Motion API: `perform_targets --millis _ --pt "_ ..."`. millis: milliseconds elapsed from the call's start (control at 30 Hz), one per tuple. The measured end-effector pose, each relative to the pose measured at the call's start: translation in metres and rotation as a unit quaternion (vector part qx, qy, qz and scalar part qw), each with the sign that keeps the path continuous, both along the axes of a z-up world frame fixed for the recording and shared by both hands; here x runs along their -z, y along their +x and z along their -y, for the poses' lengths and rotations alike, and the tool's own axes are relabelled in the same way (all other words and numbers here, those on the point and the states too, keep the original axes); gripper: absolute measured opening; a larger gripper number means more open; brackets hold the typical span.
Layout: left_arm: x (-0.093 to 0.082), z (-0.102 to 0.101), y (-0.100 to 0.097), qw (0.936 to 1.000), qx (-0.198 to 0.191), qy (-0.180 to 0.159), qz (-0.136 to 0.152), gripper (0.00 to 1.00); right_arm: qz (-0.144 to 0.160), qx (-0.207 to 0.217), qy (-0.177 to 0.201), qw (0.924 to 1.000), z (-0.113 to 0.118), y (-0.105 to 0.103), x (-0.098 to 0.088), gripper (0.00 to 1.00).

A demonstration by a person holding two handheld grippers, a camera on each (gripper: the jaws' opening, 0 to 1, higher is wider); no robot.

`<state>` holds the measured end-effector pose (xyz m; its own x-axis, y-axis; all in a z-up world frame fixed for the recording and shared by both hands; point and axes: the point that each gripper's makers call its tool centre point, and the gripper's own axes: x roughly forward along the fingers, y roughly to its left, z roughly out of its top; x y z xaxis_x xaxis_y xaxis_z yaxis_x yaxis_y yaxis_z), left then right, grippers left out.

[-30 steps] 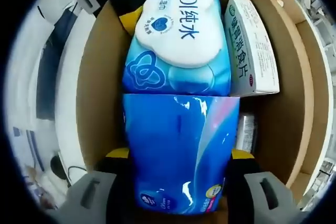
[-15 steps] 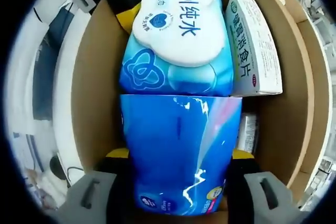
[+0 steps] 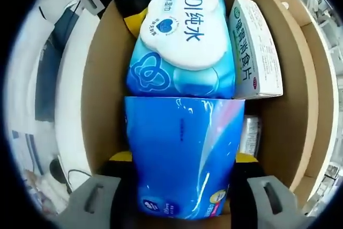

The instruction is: Operate the shoe box by opening the lid, removing the specified soft item, and placing it in the target area until the item is outside and the box remains undamaged.

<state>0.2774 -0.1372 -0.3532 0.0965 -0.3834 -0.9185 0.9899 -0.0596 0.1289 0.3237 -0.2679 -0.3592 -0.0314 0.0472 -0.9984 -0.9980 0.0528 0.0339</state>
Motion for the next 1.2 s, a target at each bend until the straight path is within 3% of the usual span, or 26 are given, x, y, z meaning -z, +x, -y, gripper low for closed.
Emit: perform_targets --millis 867,1200 --pt "0.004 -0.003 -0.004 0.9998 0.015 0.01 0.005 0.01 0.018 0.021 0.025 0.9993 0.0 -0.013 -0.014 0.62" --pt "0.004 -0.003 -0.004 0.9998 0.017 0.012 0.006 0.01 0.026 0.024 0.041 0.9985 -0.002 -0.014 -0.028 0.62"
